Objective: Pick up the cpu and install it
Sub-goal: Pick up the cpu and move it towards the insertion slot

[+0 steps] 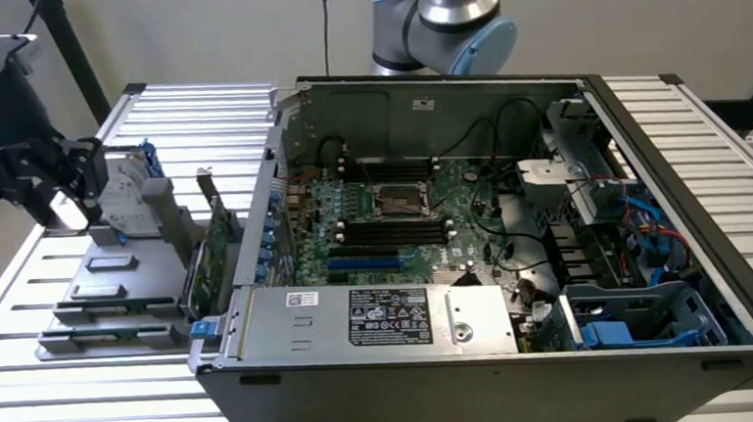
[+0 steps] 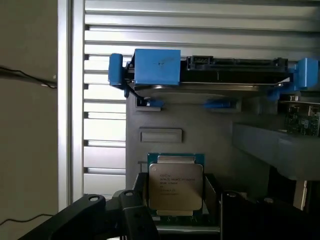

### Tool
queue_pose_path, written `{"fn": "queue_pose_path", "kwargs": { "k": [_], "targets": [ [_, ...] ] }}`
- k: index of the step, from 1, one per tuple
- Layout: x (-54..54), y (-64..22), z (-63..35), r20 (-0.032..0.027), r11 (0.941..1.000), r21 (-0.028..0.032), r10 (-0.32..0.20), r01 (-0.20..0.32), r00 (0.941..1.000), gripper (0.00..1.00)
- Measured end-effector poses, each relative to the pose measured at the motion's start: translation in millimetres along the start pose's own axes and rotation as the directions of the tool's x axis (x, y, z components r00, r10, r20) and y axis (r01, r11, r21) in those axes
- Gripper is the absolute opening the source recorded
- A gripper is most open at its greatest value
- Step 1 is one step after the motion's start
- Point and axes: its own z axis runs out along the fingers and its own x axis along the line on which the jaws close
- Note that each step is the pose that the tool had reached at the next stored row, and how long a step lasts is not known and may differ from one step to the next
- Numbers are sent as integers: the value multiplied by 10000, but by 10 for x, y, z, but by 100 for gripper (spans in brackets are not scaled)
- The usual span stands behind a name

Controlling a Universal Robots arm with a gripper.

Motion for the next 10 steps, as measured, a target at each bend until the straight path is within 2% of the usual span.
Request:
{"fn": "queue_pose_path", "kwargs": {
  "k": [6,10],
  "targets": [
    [-89,1,-273,0,10000,0,0,0,10000,55],
    [-195,1,-455,1,10000,0,0,0,10000,55]
  ]
}}
